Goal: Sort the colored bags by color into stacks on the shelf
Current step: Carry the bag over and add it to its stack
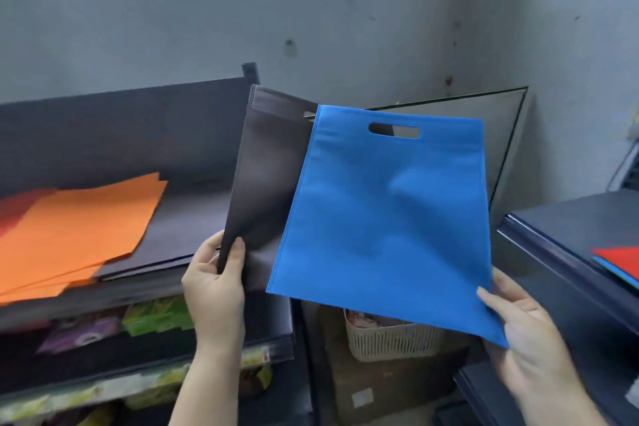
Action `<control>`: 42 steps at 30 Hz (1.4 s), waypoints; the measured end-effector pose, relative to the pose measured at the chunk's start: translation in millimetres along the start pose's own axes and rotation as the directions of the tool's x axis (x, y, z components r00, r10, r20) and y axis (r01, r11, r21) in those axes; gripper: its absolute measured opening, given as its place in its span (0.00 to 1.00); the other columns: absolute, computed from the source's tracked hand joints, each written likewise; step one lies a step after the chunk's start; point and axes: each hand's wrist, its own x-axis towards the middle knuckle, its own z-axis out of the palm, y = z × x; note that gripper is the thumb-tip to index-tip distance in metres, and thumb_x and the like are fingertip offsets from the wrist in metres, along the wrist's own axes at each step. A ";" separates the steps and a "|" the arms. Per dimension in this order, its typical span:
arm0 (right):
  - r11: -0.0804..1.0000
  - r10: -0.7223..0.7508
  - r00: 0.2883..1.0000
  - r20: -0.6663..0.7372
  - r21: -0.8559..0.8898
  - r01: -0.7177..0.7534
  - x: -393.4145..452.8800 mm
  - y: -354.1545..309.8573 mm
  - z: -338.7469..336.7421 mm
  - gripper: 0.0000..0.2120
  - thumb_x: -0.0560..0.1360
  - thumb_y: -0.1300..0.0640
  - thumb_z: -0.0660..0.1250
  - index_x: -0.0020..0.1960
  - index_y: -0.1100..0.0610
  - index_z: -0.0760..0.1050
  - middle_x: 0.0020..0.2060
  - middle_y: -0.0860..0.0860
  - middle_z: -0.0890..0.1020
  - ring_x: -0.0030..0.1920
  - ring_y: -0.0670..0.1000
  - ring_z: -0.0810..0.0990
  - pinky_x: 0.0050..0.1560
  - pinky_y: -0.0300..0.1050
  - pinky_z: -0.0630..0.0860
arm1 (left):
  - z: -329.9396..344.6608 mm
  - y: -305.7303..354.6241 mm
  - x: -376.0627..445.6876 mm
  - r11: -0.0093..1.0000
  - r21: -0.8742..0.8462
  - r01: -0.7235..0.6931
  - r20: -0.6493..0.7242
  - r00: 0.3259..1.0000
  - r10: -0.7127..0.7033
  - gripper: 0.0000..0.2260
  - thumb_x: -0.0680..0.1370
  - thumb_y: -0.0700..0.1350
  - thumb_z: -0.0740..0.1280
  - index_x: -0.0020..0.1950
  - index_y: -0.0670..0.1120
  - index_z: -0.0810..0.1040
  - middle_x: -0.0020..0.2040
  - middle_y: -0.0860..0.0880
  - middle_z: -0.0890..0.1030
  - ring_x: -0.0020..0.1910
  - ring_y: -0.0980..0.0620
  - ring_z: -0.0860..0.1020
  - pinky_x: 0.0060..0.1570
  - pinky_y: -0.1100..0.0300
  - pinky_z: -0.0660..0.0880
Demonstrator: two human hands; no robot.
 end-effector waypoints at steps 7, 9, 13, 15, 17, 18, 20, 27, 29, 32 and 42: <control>0.999 0.034 0.993 0.111 -0.045 -0.029 5.1 38.9 79.4 0.21 0.77 0.71 0.56 0.45 0.54 0.84 0.42 0.51 0.86 0.40 0.49 0.85 0.32 0.39 0.80 | -60.4 7.3 57.5 0.995 0.080 0.065 -0.083 0.995 -0.059 0.07 0.79 0.42 0.66 0.48 0.54 0.79 0.44 0.52 0.84 0.47 0.49 0.82 0.47 0.56 0.77; 0.999 0.032 0.993 0.116 -0.035 -0.028 6.3 48.2 100.7 0.18 0.77 0.71 0.56 0.49 0.54 0.81 0.41 0.50 0.86 0.40 0.48 0.85 0.32 0.39 0.80 | -72.6 7.7 76.6 0.990 0.122 0.075 -0.078 0.995 -0.065 0.06 0.79 0.42 0.65 0.49 0.54 0.78 0.44 0.49 0.84 0.46 0.48 0.82 0.45 0.54 0.77; 0.999 0.035 0.991 0.128 -0.013 -0.034 5.0 62.6 137.7 0.18 0.78 0.70 0.56 0.50 0.53 0.80 0.41 0.50 0.86 0.40 0.48 0.85 0.34 0.39 0.80 | -90.1 5.5 112.2 0.972 0.219 0.089 -0.048 0.996 -0.081 0.04 0.80 0.41 0.64 0.53 0.48 0.76 0.45 0.42 0.82 0.43 0.44 0.79 0.44 0.50 0.76; 0.999 0.043 0.991 0.130 -0.005 -0.042 3.9 68.7 151.2 0.18 0.78 0.71 0.56 0.50 0.54 0.79 0.40 0.50 0.86 0.39 0.48 0.85 0.34 0.38 0.80 | -95.4 3.9 128.0 0.956 0.282 0.074 -0.010 0.997 -0.074 0.04 0.80 0.40 0.62 0.52 0.47 0.76 0.41 0.43 0.80 0.39 0.46 0.77 0.38 0.54 0.72; 0.999 0.043 0.991 0.126 -0.005 -0.042 3.0 74.2 161.4 0.17 0.78 0.71 0.56 0.50 0.54 0.79 0.39 0.49 0.86 0.38 0.47 0.85 0.33 0.38 0.80 | -100.2 -0.1 142.1 0.936 0.341 0.089 0.001 0.995 -0.095 0.06 0.80 0.39 0.62 0.55 0.42 0.76 0.41 0.43 0.79 0.38 0.47 0.75 0.37 0.56 0.70; 0.999 0.044 0.991 0.124 -0.006 -0.043 2.8 76.6 165.3 0.17 0.78 0.72 0.56 0.50 0.54 0.79 0.39 0.49 0.86 0.38 0.47 0.85 0.33 0.38 0.80 | -102.4 -2.7 148.5 0.922 0.373 0.104 -0.002 0.994 -0.111 0.07 0.80 0.39 0.62 0.56 0.40 0.76 0.41 0.43 0.79 0.38 0.47 0.75 0.37 0.57 0.70; 0.999 0.041 0.991 0.127 -0.015 -0.040 2.1 80.4 171.3 0.17 0.78 0.72 0.56 0.49 0.54 0.78 0.38 0.49 0.86 0.37 0.47 0.85 0.32 0.37 0.79 | -105.8 -7.9 158.3 0.889 0.437 0.136 -0.011 0.989 -0.147 0.08 0.80 0.39 0.61 0.57 0.38 0.76 0.42 0.43 0.79 0.40 0.46 0.75 0.38 0.57 0.70; 0.996 0.086 0.977 0.193 -0.037 -0.080 4.9 92.4 186.2 0.17 0.78 0.72 0.56 0.51 0.55 0.78 0.39 0.50 0.86 0.38 0.48 0.85 0.34 0.39 0.81 | -117.7 -2.2 165.8 0.786 0.590 0.187 -0.034 0.978 -0.207 0.16 0.80 0.43 0.62 0.66 0.37 0.71 0.60 0.41 0.78 0.56 0.46 0.76 0.51 0.54 0.73; 0.995 0.103 0.969 0.225 -0.043 -0.096 4.5 99.6 192.9 0.17 0.78 0.72 0.56 0.52 0.55 0.78 0.41 0.52 0.86 0.40 0.49 0.85 0.35 0.40 0.81 | -128.7 8.0 164.0 0.779 0.611 0.140 -0.048 0.989 -0.141 0.17 0.81 0.45 0.61 0.68 0.38 0.70 0.64 0.43 0.75 0.62 0.46 0.74 0.53 0.58 0.70; 0.992 0.128 0.946 0.296 -0.037 -0.123 0.6 116.1 210.7 0.18 0.77 0.72 0.56 0.53 0.56 0.79 0.43 0.53 0.86 0.41 0.50 0.85 0.35 0.40 0.81 | -153.6 28.7 156.7 0.870 0.469 0.153 -0.085 0.988 -0.128 0.15 0.82 0.49 0.59 0.63 0.42 0.74 0.57 0.48 0.79 0.56 0.50 0.77 0.48 0.57 0.73; 0.962 0.273 0.789 0.550 -0.150 -0.228 -72.4 205.2 315.3 0.18 0.78 0.72 0.56 0.53 0.55 0.80 0.45 0.53 0.86 0.43 0.52 0.85 0.37 0.42 0.81 | -316.9 88.8 88.4 0.902 -0.199 0.383 0.034 0.923 -0.384 0.19 0.74 0.59 0.60 0.56 0.50 0.84 0.56 0.47 0.83 0.55 0.50 0.81 0.43 0.60 0.80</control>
